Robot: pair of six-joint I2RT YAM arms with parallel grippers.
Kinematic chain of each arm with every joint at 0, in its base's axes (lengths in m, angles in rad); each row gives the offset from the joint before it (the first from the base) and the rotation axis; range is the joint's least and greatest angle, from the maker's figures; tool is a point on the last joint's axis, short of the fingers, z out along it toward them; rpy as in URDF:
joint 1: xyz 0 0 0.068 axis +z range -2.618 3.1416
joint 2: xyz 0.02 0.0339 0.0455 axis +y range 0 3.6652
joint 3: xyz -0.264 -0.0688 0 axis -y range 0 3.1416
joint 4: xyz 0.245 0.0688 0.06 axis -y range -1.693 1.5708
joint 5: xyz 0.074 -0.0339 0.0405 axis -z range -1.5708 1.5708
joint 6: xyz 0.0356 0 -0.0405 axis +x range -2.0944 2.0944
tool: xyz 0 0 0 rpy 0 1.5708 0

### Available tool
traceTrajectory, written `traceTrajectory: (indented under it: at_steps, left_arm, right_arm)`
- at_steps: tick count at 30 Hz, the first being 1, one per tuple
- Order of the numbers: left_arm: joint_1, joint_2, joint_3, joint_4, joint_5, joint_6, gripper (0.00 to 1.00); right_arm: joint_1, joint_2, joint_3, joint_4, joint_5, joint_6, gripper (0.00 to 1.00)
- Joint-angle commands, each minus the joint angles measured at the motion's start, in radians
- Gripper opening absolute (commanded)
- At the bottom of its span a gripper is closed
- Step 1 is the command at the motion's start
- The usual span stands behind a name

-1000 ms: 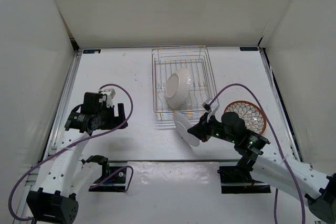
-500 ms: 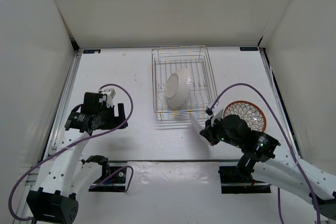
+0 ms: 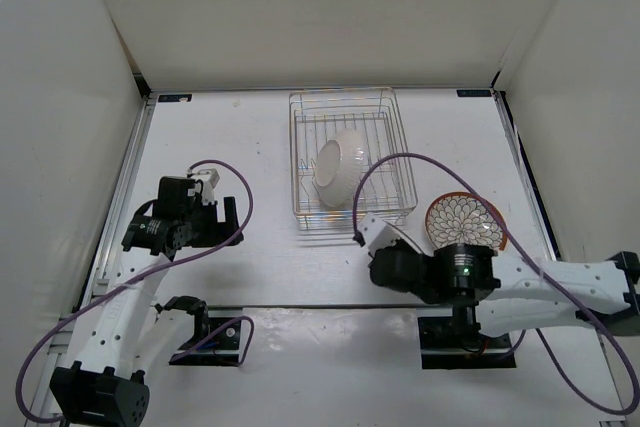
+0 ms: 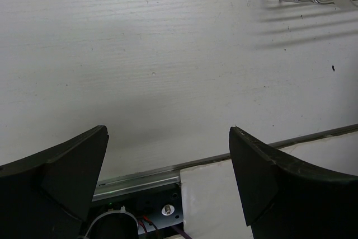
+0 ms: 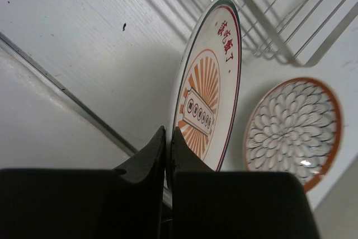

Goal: Unload the plates from the dish rack

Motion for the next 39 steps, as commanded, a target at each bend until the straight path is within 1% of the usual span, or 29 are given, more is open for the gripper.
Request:
traceTrajectory:
  at_steps: [1, 2, 3, 4, 5, 7, 8, 9, 10, 11, 12, 14, 15, 17, 19, 20, 22, 23, 25, 26, 27, 29, 32, 33, 34, 37, 39]
  left_arm:
    - [-0.002, -0.014, 0.036, 0.003, 0.007, 0.004, 1.00]
    - [0.000, -0.017, 0.036, 0.003, 0.008, 0.003, 1.00]
    - [0.000, -0.024, 0.033, 0.001, 0.010, 0.004, 1.00]
    - [-0.002, -0.025, 0.032, 0.007, 0.010, 0.004, 1.00]
    - [0.000, -0.028, 0.031, 0.007, 0.011, 0.004, 1.00]
    - [-0.002, -0.031, 0.032, 0.007, 0.015, 0.004, 1.00]
    - [0.000, -0.032, 0.032, 0.007, 0.015, 0.004, 1.00]
    - [0.000, -0.026, 0.032, 0.007, 0.015, 0.001, 1.00]
    - [0.000, -0.028, 0.031, 0.006, 0.019, 0.003, 1.00]
    - [0.000, -0.026, 0.032, 0.004, 0.019, 0.001, 1.00]
    - [0.000, -0.026, 0.031, 0.009, 0.022, 0.003, 1.00]
    - [0.000, -0.025, 0.031, 0.012, 0.025, 0.004, 1.00]
    - [0.000, -0.023, 0.031, 0.009, 0.027, 0.004, 1.00]
    - [-0.002, -0.025, 0.031, 0.007, 0.030, 0.004, 1.00]
    - [-0.002, -0.026, 0.031, 0.009, 0.028, 0.003, 1.00]
    - [0.000, -0.025, 0.031, 0.010, 0.027, 0.001, 1.00]
    - [-0.002, -0.028, 0.031, 0.009, 0.022, 0.004, 1.00]
    - [0.000, -0.028, 0.028, 0.009, 0.024, 0.003, 1.00]
    - [0.000, -0.028, 0.029, 0.007, 0.021, 0.004, 1.00]
    - [-0.002, -0.025, 0.029, 0.006, 0.022, 0.001, 1.00]
    - [-0.002, -0.022, 0.031, 0.006, 0.018, 0.003, 1.00]
    - [0.000, -0.023, 0.029, 0.009, 0.027, 0.004, 1.00]
    - [-0.002, -0.017, 0.031, 0.004, 0.028, 0.003, 1.00]
    - [-0.002, -0.017, 0.034, 0.006, 0.031, 0.003, 1.00]
    - [-0.002, -0.017, 0.033, 0.006, 0.028, 0.003, 1.00]
    - [-0.002, -0.020, 0.031, 0.009, 0.022, 0.004, 1.00]
    - [0.000, -0.023, 0.028, 0.010, 0.025, 0.003, 1.00]
  right_arm:
    - [0.152, 0.130, 0.122, -0.126, 0.312, 0.091, 0.00]
    - [0.172, 0.164, 0.177, -0.166, 0.332, 0.108, 0.00]
    - [0.215, 0.193, 0.191, -0.226, 0.375, 0.152, 0.00]
    - [0.224, 0.274, 0.211, -0.252, 0.418, 0.216, 0.00]
    - [0.243, 0.296, 0.214, -0.315, 0.455, 0.284, 0.00]
    - [0.261, 0.317, 0.198, -0.325, 0.489, 0.368, 0.00]
    - [0.267, 0.308, 0.187, -0.273, 0.486, 0.387, 0.00]
    - [0.266, 0.257, 0.172, -0.238, 0.474, 0.380, 0.00]
    - [0.266, 0.241, 0.139, -0.196, 0.463, 0.325, 0.00]
    - [0.264, 0.223, 0.098, -0.080, 0.434, 0.320, 0.00]
    - [0.266, 0.195, 0.060, -0.052, 0.428, 0.311, 0.00]
    - [0.266, 0.221, 0.026, -0.015, 0.421, 0.320, 0.00]
    - [0.266, 0.285, 0.021, -0.027, 0.440, 0.332, 0.00]
    - [0.273, 0.340, 0.029, -0.076, 0.484, 0.421, 0.00]
    - [0.278, 0.461, 0.062, -0.110, 0.518, 0.458, 0.00]
    - [0.277, 0.492, 0.093, -0.121, 0.530, 0.509, 0.00]
    - [0.280, 0.575, 0.142, -0.177, 0.567, 0.548, 0.00]
    - [0.278, 0.653, 0.198, -0.206, 0.598, 0.656, 0.00]
    - [0.280, 0.698, 0.251, -0.378, 0.615, 0.747, 0.00]
    - [0.275, 0.754, 0.260, -0.403, 0.627, 0.833, 0.00]
    - [0.277, 0.768, 0.289, -0.439, 0.635, 0.890, 0.00]
    - [0.275, 0.799, 0.294, -0.426, 0.630, 0.906, 0.00]
    - [0.273, 0.796, 0.290, -0.349, 0.587, 0.887, 0.00]
    - [0.273, 0.792, 0.280, -0.298, 0.542, 0.845, 0.00]
    - [0.273, 0.787, 0.264, -0.238, 0.527, 0.834, 0.00]
    - [0.273, 0.759, 0.224, -0.136, 0.465, 0.786, 0.05]
    - [0.272, 0.778, 0.219, -0.099, 0.449, 0.771, 0.14]
